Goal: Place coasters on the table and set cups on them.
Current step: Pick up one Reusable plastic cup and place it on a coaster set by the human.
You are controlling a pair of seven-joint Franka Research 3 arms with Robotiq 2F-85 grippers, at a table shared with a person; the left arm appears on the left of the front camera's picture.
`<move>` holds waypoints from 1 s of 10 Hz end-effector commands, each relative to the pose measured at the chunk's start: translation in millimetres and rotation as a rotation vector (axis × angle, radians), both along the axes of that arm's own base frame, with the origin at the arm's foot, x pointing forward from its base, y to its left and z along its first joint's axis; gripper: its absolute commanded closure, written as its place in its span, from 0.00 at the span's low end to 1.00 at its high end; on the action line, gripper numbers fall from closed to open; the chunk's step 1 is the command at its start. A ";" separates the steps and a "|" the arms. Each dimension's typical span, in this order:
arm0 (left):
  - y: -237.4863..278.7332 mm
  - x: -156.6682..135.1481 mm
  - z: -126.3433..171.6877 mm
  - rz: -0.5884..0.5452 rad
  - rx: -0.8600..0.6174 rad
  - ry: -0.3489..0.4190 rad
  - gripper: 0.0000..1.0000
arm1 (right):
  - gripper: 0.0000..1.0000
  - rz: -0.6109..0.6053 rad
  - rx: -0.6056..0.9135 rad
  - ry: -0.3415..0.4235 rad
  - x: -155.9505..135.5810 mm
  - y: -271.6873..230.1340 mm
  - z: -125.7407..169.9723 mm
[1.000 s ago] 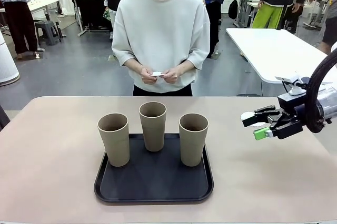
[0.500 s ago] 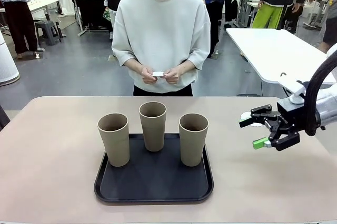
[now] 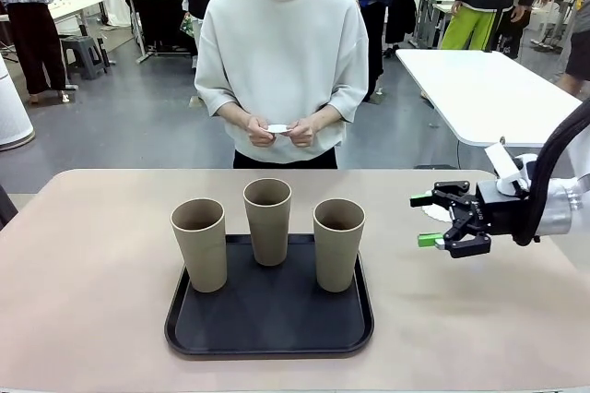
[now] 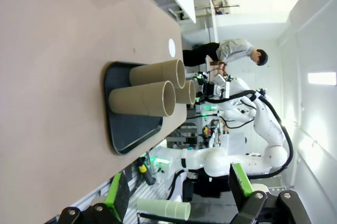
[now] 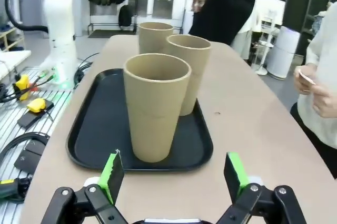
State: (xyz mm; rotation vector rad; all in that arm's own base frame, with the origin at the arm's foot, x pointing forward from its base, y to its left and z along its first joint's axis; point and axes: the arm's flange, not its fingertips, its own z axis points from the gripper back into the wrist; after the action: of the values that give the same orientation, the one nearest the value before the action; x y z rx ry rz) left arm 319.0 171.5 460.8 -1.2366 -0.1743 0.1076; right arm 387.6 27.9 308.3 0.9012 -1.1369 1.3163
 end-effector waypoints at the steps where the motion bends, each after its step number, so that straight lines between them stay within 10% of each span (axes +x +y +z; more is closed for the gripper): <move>1: 0.3 -1.2 1.9 0.000 -0.011 -0.010 0.00 | 0.00 0.010 -0.006 0.027 -19.1 23.9 -16.8; 10: 0.3 -1.2 1.9 0.000 -0.011 -0.010 0.00 | 0.00 0.096 0.057 0.138 -9.8 67.8 -33.2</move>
State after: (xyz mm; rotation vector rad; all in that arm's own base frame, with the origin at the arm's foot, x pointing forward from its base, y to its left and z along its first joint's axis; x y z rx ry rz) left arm 319.1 171.4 460.8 -1.2366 -0.1741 0.1076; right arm 378.0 84.2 278.6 1.0542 -1.0399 1.3332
